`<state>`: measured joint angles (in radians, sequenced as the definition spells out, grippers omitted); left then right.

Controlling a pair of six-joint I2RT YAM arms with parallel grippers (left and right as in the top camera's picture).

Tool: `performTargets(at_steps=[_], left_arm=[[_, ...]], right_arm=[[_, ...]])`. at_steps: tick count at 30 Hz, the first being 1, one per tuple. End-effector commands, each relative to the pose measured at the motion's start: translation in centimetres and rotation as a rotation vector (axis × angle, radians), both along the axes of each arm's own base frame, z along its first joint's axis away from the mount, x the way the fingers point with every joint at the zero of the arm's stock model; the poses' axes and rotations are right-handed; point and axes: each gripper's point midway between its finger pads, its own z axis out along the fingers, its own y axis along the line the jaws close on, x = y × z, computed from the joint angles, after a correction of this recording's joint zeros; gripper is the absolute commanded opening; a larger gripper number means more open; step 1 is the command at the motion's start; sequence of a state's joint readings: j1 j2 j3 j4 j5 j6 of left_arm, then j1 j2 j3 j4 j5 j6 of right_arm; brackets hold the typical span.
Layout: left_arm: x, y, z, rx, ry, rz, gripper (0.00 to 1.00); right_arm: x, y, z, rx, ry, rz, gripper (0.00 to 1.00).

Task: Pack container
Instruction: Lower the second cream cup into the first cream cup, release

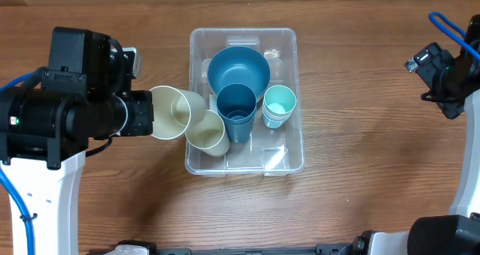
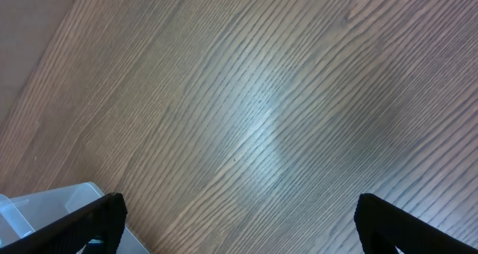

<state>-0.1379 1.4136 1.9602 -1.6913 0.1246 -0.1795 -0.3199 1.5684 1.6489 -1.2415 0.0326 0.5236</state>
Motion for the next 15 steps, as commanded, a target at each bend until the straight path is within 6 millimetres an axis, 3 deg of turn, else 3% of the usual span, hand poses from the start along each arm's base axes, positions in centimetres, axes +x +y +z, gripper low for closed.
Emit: performTargets(at_steps=[1, 8, 15], left_arm=[[-0.7, -0.7, -0.7, -0.018, 0.024, -0.047, 0.04], [-1.3, -1.8, -3.2, -0.032, 0.107, -0.113, 0.04], [-0.6, -2.2, -4.0, -0.031, 0.106, -0.127, 0.04]], right_arm=[[0.1, -0.2, 0.4, -0.008, -0.014, -0.008, 1.00], [0.1, -0.2, 0.4, -0.008, -0.014, -0.008, 1.00], [0.1, -0.2, 0.4, -0.008, -0.014, -0.008, 1.00]])
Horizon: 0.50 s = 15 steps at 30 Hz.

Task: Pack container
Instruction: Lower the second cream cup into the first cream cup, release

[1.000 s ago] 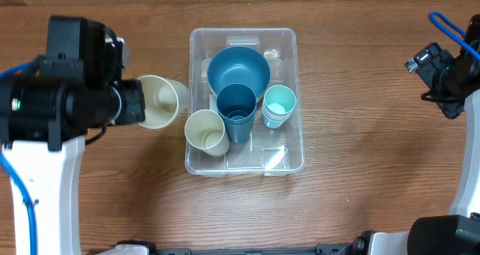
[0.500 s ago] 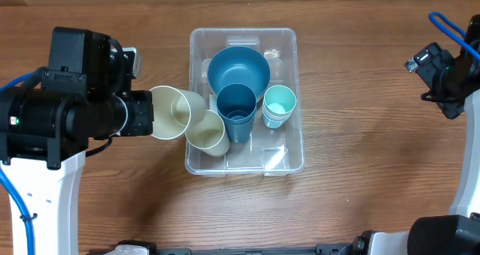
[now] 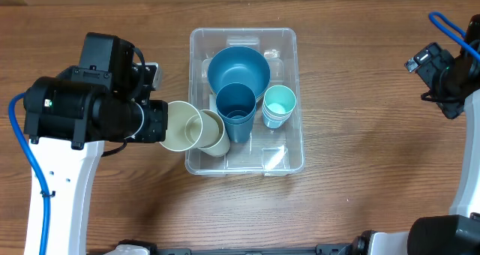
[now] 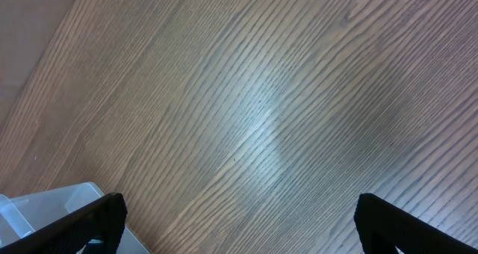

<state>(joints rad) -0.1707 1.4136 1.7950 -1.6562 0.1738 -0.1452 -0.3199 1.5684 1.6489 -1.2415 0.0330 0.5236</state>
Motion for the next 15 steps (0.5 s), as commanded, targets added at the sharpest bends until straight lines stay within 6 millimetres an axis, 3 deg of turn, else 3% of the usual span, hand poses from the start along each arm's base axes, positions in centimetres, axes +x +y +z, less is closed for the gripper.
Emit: performTargets(at_steps=[1, 6, 11, 15], left_arm=[[0.2, -0.7, 0.2, -0.021, -0.026, -0.043, 0.08], [1.0, -0.9, 0.3, -0.029, -0.048, -0.044, 0.33], [1.8, -0.9, 1.5, -0.035, -0.105, -0.033, 0.40], [2.9, 1.1, 3.9, 0.014, -0.196, 0.073, 0.52]], right_arm=[[0.1, -0.2, 0.4, -0.008, -0.014, -0.008, 1.00], [0.1, -0.2, 0.4, -0.008, -0.014, -0.008, 1.00], [0.1, -0.2, 0.4, -0.008, -0.014, -0.008, 1.00], [0.1, -0.2, 0.4, -0.008, -0.014, -0.008, 1.00]])
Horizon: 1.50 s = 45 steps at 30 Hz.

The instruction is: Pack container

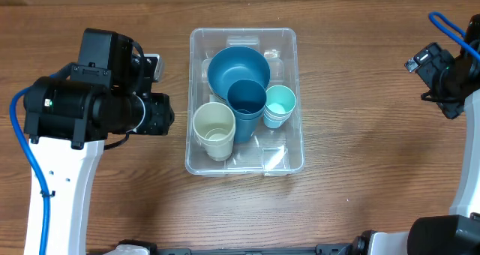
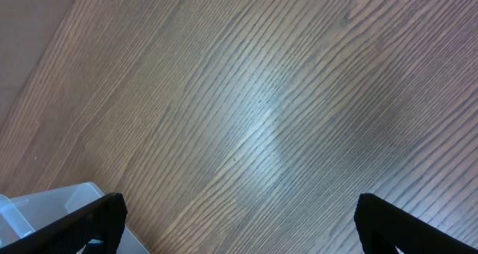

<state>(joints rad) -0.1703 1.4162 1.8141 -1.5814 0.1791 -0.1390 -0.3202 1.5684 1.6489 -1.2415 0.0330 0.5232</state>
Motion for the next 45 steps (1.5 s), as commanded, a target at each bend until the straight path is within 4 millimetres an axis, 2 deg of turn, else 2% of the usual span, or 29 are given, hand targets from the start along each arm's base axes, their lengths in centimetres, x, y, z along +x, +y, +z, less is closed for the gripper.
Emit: performTargets(at_steps=[1, 3, 4, 5, 8, 13, 32, 37, 41, 45], left_arm=[[1.4, 2.7, 3.8, 0.059, -0.142, 0.137, 0.58], [1.9, 4.4, 5.1, 0.093, -0.191, 0.225, 0.70], [2.1, 5.5, 6.1, 0.108, -0.225, 0.277, 0.91], [2.2, 6.3, 6.8, 0.113, -0.248, 0.310, 1.00], [2.5, 7.6, 7.9, 0.113, -0.288, 0.364, 1.00], [2.6, 9.5, 7.9, 0.128, -0.292, 0.429, 1.00], [2.6, 9.7, 7.9, 0.132, -0.291, 0.435, 1.00], [2.6, 9.7, 7.9, 0.132, -0.291, 0.435, 1.00], [2.6, 9.7, 7.9, 0.132, -0.291, 0.435, 1.00], [2.6, 9.7, 7.9, 0.132, -0.291, 0.435, 1.00]], right_arm=[[0.1, -0.2, 0.4, -0.008, -0.014, -0.008, 1.00], [0.1, -0.2, 0.4, -0.008, -0.014, -0.008, 1.00], [0.1, -0.2, 0.4, -0.008, -0.014, -0.008, 1.00], [0.1, -0.2, 0.4, -0.008, -0.014, -0.008, 1.00], [0.1, -0.2, 0.4, -0.008, -0.014, -0.008, 1.00], [0.1, -0.2, 0.4, -0.008, -0.014, -0.008, 1.00], [0.1, 0.2, 0.4, -0.011, -0.014, 0.001, 1.00], [-0.1, 2.6, 2.7, -0.028, -0.076, 0.063, 1.00], [-1.2, 5.7, 6.1, -0.050, -0.177, 0.142, 1.00], [-3.4, 8.8, 9.9, -0.067, -0.302, 0.224, 1.00]])
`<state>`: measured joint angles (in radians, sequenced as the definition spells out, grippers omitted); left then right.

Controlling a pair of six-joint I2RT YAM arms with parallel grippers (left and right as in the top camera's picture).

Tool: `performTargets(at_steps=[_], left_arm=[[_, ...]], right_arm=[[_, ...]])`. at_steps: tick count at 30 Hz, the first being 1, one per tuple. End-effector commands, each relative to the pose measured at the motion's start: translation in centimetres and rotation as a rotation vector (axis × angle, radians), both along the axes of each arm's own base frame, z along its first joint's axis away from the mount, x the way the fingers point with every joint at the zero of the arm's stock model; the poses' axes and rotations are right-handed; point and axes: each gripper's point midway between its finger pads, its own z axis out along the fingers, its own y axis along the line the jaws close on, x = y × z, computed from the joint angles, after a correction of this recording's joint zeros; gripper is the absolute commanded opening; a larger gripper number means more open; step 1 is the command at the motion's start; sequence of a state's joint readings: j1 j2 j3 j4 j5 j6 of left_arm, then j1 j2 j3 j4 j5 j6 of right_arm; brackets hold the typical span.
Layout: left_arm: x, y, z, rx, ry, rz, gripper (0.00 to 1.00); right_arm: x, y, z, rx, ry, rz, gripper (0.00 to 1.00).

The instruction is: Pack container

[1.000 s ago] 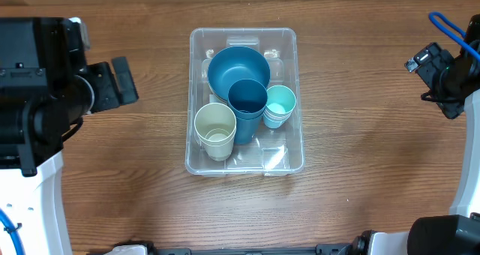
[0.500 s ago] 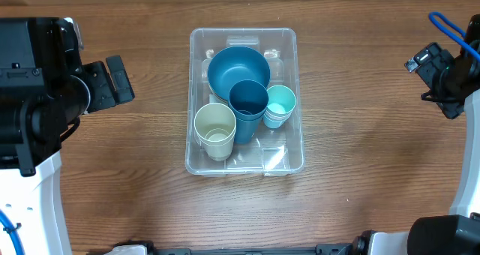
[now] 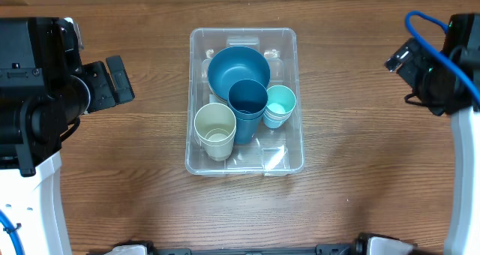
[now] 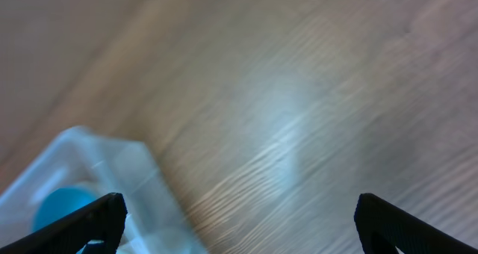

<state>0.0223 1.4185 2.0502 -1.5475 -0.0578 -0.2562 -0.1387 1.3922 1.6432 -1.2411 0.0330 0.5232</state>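
Observation:
The clear plastic container (image 3: 244, 34) stands mid-table. Inside it are a blue bowl (image 3: 238, 66) at the back, a dark blue cup (image 3: 247, 102), stacked teal cups (image 3: 280, 103) and nested cream cups (image 3: 214, 127) at the front left. My left gripper (image 3: 112, 80) is open and empty, well left of the container. My right gripper (image 4: 239, 224) is open over bare wood, far right of the container. The blurred right wrist view shows the container's corner (image 4: 112, 172) and a bit of blue (image 4: 63, 208).
Brown wooden tabletop (image 3: 360, 172) all round the container. The left arm's bulky black body (image 3: 37, 82) fills the left side, and the right arm (image 3: 435, 71) with its blue cable sits at the right edge.
My left gripper was close beside the container's left wall and now is far to the left. The right arm has shifted, so its wrist view shows more of the container. The cups are unchanged.
My left gripper first held a cream cup tilted at the container's left wall, beside another cream cup. Then the cup was over that one. Then it sat nested in it and the gripper was empty. Now the left arm is drawn back.

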Motion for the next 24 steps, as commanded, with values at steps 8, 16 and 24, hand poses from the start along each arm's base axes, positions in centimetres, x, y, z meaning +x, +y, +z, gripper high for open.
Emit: performTargets(at_steps=[8, 16, 24], left_arm=[[-0.1, 0.4, 0.6, 0.004, -0.021, 0.023, 1.00], [0.0, 0.4, 0.5, 0.004, -0.018, 0.023, 1.00], [0.1, 0.4, 0.5, 0.004, -0.016, 0.023, 1.00]], right_arm=[[-8.4, 2.8, 9.0, -0.100, -0.318, 0.078, 1.00], [-10.1, 2.6, 8.0, -0.163, -0.609, 0.060, 1.00], [-12.0, 3.6, -2.2, -0.125, -0.607, 0.107, 1.00]])
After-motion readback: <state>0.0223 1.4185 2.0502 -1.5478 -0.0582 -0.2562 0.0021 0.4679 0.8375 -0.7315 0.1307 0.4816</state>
